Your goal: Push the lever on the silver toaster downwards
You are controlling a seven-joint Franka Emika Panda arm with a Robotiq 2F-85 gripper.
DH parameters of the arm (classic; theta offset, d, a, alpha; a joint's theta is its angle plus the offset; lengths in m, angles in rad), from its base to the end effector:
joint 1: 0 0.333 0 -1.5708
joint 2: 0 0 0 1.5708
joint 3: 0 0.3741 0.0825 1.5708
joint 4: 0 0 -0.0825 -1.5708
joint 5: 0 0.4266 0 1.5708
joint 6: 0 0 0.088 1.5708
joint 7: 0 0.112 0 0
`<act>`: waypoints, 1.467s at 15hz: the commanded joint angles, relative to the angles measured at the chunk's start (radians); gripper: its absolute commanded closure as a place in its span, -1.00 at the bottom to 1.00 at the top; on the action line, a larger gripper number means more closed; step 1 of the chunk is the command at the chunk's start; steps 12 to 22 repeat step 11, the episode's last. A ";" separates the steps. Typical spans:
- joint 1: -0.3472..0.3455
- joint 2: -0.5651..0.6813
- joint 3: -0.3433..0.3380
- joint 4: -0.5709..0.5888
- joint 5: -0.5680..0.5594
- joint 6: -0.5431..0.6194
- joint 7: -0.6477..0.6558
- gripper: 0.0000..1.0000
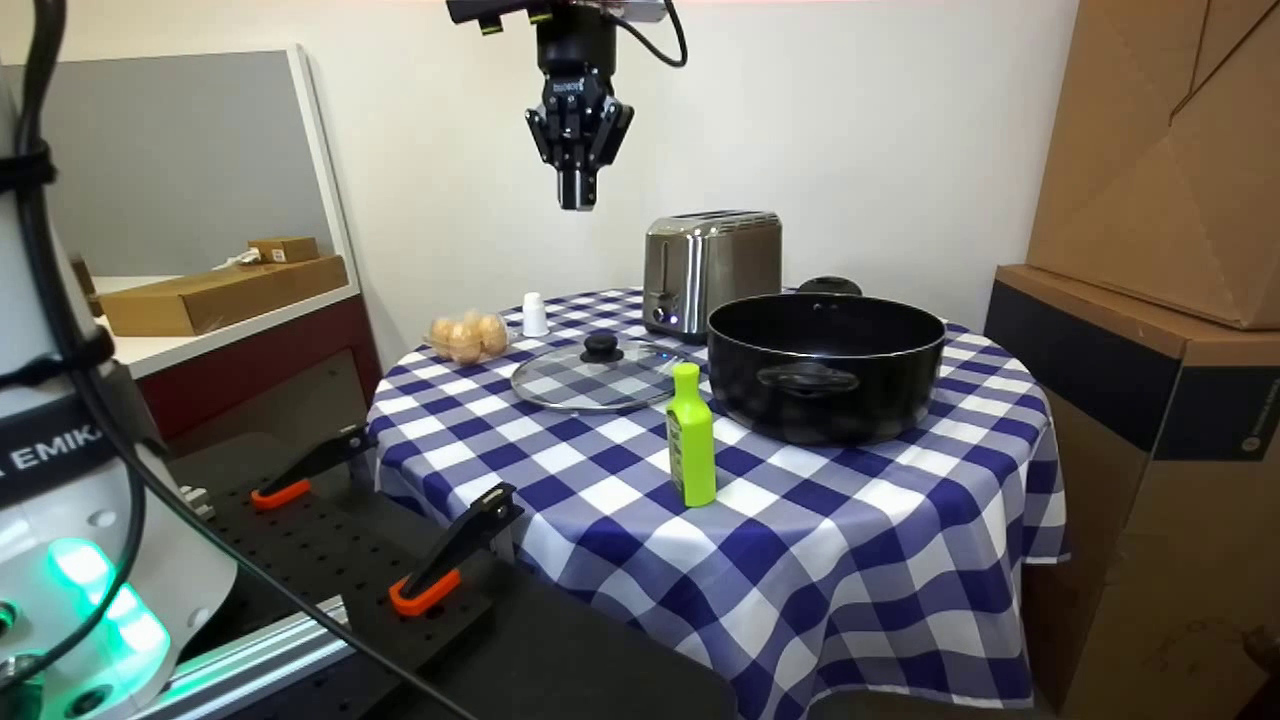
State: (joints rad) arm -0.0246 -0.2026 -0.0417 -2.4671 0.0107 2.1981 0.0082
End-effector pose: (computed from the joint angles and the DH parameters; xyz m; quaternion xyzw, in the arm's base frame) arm 0.4657 -0.0306 0.3890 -0.9986 0.0399 0.0330 0.0094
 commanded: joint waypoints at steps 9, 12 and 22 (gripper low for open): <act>-0.003 -0.032 0.000 -0.019 0.011 -0.009 -0.004 0.32; -0.003 -0.032 0.000 -0.019 0.011 -0.009 -0.004 0.32; -0.003 -0.032 0.000 -0.019 0.011 -0.009 -0.004 0.32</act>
